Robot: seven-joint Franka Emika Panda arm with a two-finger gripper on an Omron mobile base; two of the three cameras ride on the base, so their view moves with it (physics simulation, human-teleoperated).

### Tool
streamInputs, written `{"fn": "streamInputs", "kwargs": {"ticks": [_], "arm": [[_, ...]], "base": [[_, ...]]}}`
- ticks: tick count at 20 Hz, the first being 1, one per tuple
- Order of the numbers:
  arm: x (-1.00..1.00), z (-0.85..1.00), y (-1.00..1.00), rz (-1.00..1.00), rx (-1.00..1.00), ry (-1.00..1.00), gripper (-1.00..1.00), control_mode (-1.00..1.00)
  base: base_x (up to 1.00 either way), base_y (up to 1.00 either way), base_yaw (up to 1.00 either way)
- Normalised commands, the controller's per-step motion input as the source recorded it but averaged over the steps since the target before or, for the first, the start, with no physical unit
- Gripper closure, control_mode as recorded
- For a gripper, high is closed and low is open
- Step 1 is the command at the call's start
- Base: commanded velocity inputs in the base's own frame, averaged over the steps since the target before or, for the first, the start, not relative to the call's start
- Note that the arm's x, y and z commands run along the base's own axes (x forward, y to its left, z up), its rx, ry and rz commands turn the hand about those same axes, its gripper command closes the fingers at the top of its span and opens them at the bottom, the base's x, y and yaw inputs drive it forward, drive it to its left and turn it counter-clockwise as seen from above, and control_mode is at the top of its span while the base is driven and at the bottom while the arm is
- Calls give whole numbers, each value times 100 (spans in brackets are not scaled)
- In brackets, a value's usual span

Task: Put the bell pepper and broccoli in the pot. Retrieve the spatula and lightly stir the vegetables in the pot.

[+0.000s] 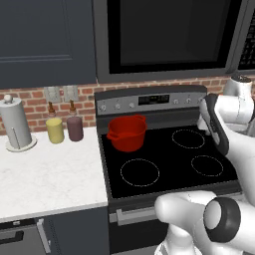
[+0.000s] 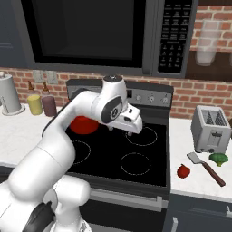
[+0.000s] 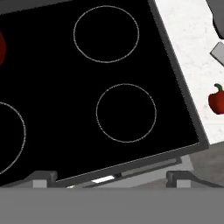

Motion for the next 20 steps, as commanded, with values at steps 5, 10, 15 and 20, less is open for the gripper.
{"fn": "streamInputs", "kwargs": {"ticks": [5,10,15,20], "arm": [[0,-36,-99,-18,0,7,-100,-100],[0,-34,-97,-17,0,10,-100,-100],[0,-33,-89,-16,0,11,-100,-100],[0,-25,-70,-11,0,9,-100,-100]], "base": [[0,0,0],[0,0,0],[0,0,0],[0,0,0]]}}
